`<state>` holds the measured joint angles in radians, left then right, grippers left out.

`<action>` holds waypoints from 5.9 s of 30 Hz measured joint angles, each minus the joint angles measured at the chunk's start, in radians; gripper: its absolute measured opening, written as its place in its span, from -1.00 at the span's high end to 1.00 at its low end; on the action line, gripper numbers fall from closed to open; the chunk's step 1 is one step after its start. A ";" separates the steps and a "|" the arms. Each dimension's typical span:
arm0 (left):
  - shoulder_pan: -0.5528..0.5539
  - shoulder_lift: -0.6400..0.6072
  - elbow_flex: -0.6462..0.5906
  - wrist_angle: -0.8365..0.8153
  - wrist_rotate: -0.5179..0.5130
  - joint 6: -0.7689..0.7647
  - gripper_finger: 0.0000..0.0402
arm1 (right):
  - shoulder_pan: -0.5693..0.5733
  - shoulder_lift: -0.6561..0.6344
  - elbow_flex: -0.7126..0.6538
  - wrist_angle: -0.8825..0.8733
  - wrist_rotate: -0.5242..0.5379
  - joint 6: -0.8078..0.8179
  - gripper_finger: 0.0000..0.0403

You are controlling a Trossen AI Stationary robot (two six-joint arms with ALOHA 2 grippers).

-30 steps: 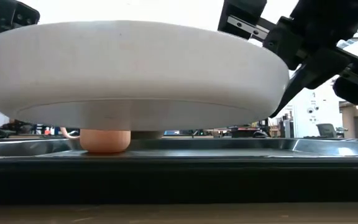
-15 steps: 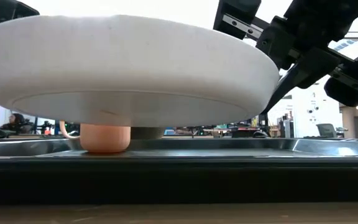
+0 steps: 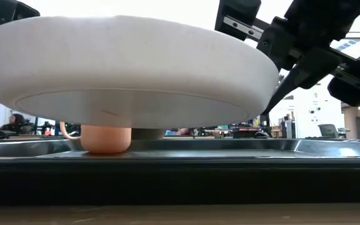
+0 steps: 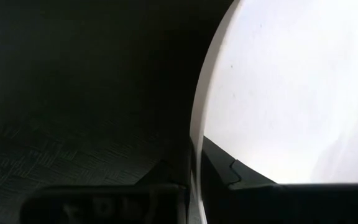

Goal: Set up tray
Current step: Put the white plate on the black serving tray below the orange mug, then stack the black bowl on top of the white plate

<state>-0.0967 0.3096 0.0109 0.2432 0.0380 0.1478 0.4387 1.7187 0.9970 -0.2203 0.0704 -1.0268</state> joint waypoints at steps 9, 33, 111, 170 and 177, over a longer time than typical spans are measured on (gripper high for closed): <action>0.000 0.000 0.000 0.000 0.000 0.000 0.48 | -0.014 0.000 0.000 0.000 0.008 0.052 0.72; 0.000 0.000 0.000 0.000 0.000 0.000 0.48 | -0.017 -0.011 0.068 -0.031 0.191 0.335 0.31; 0.000 0.007 0.001 0.045 -0.096 0.008 0.48 | -0.555 -1.374 -0.896 0.669 -0.184 0.987 0.36; 0.218 0.762 0.728 0.062 -0.621 -0.057 0.48 | -0.554 -1.553 -0.988 0.613 -0.314 1.006 0.45; 0.319 0.981 1.019 -0.357 -0.615 -0.164 0.48 | -0.555 -1.544 -0.988 0.613 -0.314 1.019 0.45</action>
<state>0.2221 1.2910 1.0302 -0.1138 -0.5771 -0.0162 -0.1161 0.1746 0.0093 0.3927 -0.2432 -0.0078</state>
